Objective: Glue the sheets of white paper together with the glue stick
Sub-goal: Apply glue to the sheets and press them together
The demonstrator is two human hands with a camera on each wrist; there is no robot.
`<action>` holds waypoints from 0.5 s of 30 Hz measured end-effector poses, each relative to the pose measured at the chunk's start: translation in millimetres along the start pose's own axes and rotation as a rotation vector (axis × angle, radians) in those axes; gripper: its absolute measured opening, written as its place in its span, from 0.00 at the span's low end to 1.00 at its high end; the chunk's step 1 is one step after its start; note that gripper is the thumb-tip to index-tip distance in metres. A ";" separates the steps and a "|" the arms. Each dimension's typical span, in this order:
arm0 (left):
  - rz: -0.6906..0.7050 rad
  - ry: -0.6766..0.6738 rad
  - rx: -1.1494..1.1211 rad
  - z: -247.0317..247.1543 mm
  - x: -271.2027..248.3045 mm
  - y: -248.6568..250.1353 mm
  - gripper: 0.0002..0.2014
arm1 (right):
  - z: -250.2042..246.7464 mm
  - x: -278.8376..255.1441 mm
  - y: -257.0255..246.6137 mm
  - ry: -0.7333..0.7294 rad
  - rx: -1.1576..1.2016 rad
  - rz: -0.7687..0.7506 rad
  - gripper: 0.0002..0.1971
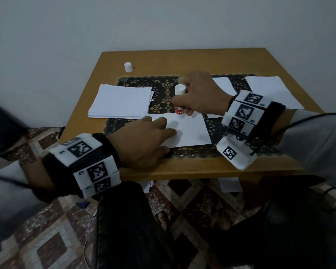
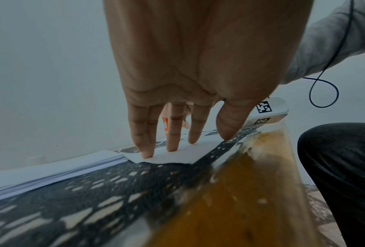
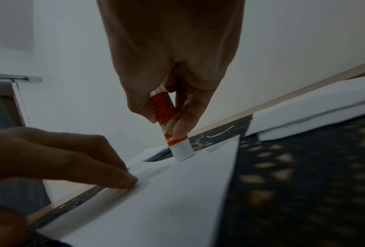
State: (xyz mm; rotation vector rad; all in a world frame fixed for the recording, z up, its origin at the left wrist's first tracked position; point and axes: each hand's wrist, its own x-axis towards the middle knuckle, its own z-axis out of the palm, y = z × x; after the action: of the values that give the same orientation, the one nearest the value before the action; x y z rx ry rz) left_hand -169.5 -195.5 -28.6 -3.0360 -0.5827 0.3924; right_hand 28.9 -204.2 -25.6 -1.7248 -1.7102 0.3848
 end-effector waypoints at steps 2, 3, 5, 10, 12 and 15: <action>-0.012 0.000 0.017 -1.4 5.2 0.0 0.26 | -4.9 -3.9 4.9 0.010 -0.027 -0.011 0.16; -0.011 0.004 0.018 -2.0 7.9 -0.4 0.26 | -6.5 -5.8 6.8 0.010 -0.036 -0.012 0.15; 0.001 0.011 0.011 -3.1 13.2 -3.1 0.25 | -9.2 -7.9 9.9 0.007 -0.036 0.000 0.16; 0.017 0.033 -0.063 -4.8 21.1 -8.0 0.20 | -18.3 -11.6 15.9 0.015 -0.044 0.038 0.18; 0.026 0.034 -0.088 -5.8 22.5 -7.0 0.19 | -22.9 -14.5 17.4 0.026 -0.055 0.049 0.19; 0.045 0.050 -0.116 -6.4 25.2 -6.0 0.17 | -31.4 -16.0 20.4 0.071 -0.093 0.075 0.20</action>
State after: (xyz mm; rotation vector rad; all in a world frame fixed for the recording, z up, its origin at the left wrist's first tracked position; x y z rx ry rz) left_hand -147.4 -180.5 -28.0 -3.1641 -0.5538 0.2934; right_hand 62.9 -225.7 -19.5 -1.8511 -1.6393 0.2774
